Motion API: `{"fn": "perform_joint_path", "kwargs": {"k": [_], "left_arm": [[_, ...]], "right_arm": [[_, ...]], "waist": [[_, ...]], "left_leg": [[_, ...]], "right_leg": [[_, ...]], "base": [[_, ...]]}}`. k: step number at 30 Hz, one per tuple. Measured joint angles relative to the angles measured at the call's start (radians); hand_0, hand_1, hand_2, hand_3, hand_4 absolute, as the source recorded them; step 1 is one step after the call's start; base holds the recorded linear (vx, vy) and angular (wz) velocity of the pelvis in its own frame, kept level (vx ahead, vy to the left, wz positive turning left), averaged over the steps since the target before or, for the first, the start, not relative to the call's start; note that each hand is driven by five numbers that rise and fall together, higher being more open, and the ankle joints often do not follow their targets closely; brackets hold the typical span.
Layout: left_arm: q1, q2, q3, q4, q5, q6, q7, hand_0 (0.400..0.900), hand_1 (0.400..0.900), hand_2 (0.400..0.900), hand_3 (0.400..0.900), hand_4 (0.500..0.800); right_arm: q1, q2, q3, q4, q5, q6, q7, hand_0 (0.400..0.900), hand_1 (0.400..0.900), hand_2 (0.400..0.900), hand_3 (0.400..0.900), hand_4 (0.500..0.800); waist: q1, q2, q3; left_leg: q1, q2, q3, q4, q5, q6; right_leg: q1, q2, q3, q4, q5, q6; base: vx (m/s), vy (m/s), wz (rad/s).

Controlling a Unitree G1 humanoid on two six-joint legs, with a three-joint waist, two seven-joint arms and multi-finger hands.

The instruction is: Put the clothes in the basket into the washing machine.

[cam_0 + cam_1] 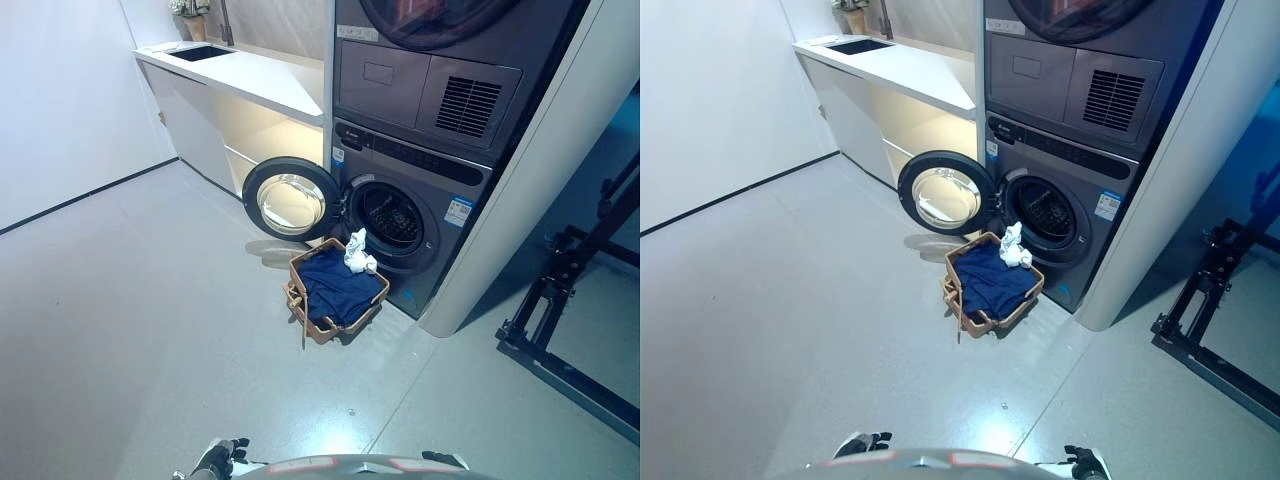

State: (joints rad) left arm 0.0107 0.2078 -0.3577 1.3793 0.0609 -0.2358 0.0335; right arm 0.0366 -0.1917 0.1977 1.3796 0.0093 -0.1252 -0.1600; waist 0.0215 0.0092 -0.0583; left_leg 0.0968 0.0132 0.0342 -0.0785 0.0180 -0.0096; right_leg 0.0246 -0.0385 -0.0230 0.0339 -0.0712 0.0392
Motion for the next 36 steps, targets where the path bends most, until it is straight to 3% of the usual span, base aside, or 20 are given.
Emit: {"fn": "perform_joint_path", "kwargs": {"k": [27,31,33,36], "left_arm": [[-0.008,0.000,0.002,0.000,-0.004,0.018,-0.020,0.900,0.900,0.900,0.900,0.800],[-0.036,0.000,0.005,0.001,-0.011,0.018,-0.022,0.900,0.900,0.900,0.900,0.800],[-0.070,-0.003,0.010,0.005,-0.013,0.019,-0.023,0.900,0.900,0.900,0.900,0.800],[-0.087,0.009,0.010,0.025,-0.016,0.020,-0.022,0.900,0.900,0.900,0.900,0.800]], "right_arm": [[-0.014,-0.010,0.003,-0.010,0.000,-0.001,0.017,0.900,0.900,0.900,0.900,0.800],[-0.046,-0.017,0.002,-0.007,0.002,-0.001,0.018,0.900,0.900,0.900,0.900,0.800],[-0.070,-0.022,-0.018,-0.009,0.024,-0.014,0.018,0.900,0.900,0.900,0.900,0.800],[-0.097,-0.006,-0.035,-0.014,0.069,-0.040,0.024,0.900,0.900,0.900,0.900,0.800]], "waist": [[0.002,-0.004,0.034],[-0.001,-0.006,0.067],[-0.008,-0.008,0.118],[-0.056,-0.016,0.138]], "left_leg": [[-0.007,-0.016,0.016,0.004,-0.012,0.009],[-0.022,-0.037,0.005,0.023,-0.027,0.029],[-0.020,-0.043,-0.026,0.053,-0.038,0.047],[-0.012,-0.053,-0.093,0.080,-0.042,0.064]], "right_leg": [[-0.028,-0.004,0.030,0.023,-0.001,0.001],[-0.091,-0.020,0.041,0.152,-0.034,0.017],[-0.151,-0.024,0.037,0.321,-0.054,0.027],[-0.254,-0.035,0.048,0.575,-0.023,0.041]], "base": [[0.01,0.029,-0.03],[0.06,0.151,0.19],[0.09,0.122,0.56],[0.14,0.034,0.40]]}}
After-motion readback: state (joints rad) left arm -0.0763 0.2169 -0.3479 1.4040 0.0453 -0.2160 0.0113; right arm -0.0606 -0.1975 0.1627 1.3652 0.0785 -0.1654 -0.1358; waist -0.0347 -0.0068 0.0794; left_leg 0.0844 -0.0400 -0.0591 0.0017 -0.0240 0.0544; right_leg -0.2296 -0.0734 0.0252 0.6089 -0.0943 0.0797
